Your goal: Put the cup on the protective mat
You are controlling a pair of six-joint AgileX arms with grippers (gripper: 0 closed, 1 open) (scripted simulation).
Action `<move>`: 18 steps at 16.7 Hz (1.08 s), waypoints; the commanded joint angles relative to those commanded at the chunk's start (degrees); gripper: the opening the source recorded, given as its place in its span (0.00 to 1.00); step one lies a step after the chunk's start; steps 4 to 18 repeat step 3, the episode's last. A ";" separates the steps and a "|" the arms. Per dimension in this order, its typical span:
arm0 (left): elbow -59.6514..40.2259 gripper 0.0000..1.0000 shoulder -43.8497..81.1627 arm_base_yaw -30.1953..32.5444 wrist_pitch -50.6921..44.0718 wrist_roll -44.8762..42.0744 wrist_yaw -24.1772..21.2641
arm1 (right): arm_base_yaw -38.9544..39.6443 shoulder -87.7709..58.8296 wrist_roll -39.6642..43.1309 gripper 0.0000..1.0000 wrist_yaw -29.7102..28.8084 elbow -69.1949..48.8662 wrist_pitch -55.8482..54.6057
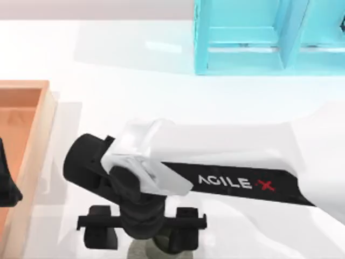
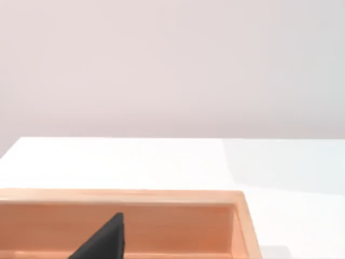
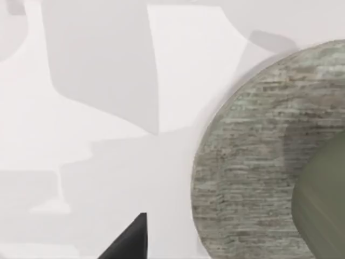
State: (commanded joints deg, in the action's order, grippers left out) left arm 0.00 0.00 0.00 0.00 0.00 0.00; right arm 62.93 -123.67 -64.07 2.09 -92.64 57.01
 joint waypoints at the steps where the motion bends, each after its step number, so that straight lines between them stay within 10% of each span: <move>1: 0.00 1.00 0.00 0.00 0.00 0.00 0.00 | 0.00 0.00 0.00 1.00 0.00 0.00 0.00; 18: 0.00 1.00 0.00 0.00 0.00 0.00 0.00 | 0.00 0.00 0.00 1.00 0.00 0.00 0.00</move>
